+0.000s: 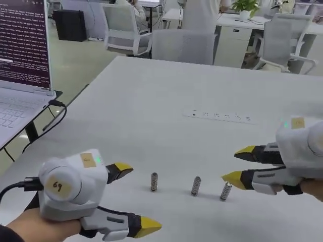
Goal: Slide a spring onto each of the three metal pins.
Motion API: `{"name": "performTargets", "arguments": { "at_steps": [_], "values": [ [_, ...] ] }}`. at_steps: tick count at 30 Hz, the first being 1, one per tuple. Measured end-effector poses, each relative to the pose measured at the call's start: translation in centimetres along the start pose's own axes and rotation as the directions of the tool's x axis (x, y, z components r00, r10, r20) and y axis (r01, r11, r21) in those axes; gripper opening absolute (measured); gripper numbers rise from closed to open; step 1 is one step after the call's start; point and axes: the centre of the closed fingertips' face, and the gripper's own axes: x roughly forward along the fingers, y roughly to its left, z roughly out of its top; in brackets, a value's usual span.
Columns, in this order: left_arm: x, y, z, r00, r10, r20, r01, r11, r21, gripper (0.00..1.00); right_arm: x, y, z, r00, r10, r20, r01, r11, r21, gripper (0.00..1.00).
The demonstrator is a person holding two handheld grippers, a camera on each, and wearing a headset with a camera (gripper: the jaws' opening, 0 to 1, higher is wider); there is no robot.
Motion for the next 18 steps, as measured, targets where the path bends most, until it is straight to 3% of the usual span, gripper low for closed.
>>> {"name": "performTargets", "arguments": {
  "at_steps": [12,18],
  "values": [
    [-0.1,-0.1,0.1,0.9998,0.005,0.02,-0.004,0.999,-0.054,0.76,-2.9,0.9,-3.3,0.9959,-0.082,0.038,0.077,0.989,0.125,0.49],
    [-0.1,-0.2,-0.1,0.9996,0.008,0.029,-0.006,0.996,-0.088,0.78,-3.0,1.6,-4.7,0.9937,-0.104,0.041,0.096,0.98,0.175,0.59]
  ]
}}
